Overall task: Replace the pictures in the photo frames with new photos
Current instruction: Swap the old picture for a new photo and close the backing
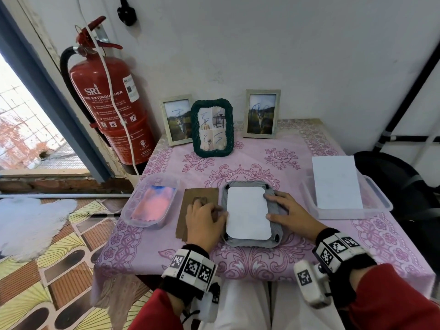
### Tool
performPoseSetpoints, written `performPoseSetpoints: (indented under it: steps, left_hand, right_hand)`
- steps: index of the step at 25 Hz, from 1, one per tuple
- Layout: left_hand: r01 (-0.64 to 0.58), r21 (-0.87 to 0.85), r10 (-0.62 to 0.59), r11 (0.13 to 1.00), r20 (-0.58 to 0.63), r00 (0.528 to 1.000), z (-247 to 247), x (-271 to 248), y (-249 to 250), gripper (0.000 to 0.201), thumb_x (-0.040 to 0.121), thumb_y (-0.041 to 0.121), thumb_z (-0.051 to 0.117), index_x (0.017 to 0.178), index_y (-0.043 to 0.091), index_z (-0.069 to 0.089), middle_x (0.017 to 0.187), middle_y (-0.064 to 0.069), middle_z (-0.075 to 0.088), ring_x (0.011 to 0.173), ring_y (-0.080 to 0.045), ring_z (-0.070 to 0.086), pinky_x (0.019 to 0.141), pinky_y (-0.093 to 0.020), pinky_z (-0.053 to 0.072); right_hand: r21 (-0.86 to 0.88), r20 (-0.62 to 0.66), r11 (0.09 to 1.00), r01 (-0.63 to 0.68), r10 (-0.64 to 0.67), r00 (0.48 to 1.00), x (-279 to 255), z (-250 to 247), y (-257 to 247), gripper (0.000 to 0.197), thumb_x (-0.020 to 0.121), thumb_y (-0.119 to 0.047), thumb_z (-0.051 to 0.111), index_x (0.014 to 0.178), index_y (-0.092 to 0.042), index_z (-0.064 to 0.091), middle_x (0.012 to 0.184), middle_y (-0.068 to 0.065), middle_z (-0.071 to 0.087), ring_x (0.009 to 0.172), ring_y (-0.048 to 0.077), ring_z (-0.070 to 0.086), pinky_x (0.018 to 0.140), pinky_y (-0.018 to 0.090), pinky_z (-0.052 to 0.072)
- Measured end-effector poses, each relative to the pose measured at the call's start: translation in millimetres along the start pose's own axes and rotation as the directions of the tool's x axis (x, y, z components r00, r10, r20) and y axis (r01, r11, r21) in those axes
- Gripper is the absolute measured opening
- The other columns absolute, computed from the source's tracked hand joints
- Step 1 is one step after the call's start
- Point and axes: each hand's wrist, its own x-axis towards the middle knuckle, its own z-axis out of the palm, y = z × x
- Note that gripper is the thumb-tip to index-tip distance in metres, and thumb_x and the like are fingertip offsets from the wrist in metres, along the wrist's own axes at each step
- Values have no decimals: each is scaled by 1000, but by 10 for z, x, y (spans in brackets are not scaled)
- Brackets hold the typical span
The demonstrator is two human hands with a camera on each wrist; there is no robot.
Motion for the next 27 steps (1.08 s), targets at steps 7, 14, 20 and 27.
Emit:
performPoseSetpoints:
  steps: [7, 14, 20, 27]
  left_hand:
    - [60, -184, -41, 981, 106, 993, 86, 85, 116, 30, 80, 32, 71, 94, 6, 68, 87, -7, 66, 102, -26, 55, 98, -43, 41]
    - [155, -470, -94, 869, 151, 984, 97, 53, 138, 23, 80, 13, 72, 91, 9, 52, 79, 2, 54, 69, -7, 51, 61, -13, 44]
    - [169, -518, -131, 839, 110, 985, 95, 115, 63, 19, 83, 9, 67, 97, 5, 54, 74, 5, 52, 70, -8, 50, 61, -14, 41]
    - [117, -544, -113, 831, 40, 993, 46, 140, -38, 22, 79, 10, 72, 97, 8, 59, 72, 7, 55, 66, -4, 51, 58, -11, 41]
  right_hand:
    - [-7, 1, 1000, 1, -1, 1000, -12, -5, -14, 55, 86, -6, 64, 137, -11, 44, 147, 9, 27, 140, 16, 25, 116, 25, 20]
    - [21, 0, 1000, 5, -5, 1000, -34, -8, -15, 55, 86, -5, 63, 137, -10, 44, 147, 9, 27, 140, 16, 25, 117, 27, 20]
    - [-18, 8, 1000, 19, -18, 1000, -19, -5, -9, 54, 87, -5, 62, 137, -10, 44, 148, 11, 26, 141, 19, 23, 119, 34, 19]
    - [-38, 6, 999, 17, -17, 1000, -6, -4, 1, 53, 87, -6, 63, 136, -11, 45, 147, 11, 27, 141, 18, 24, 119, 32, 19]
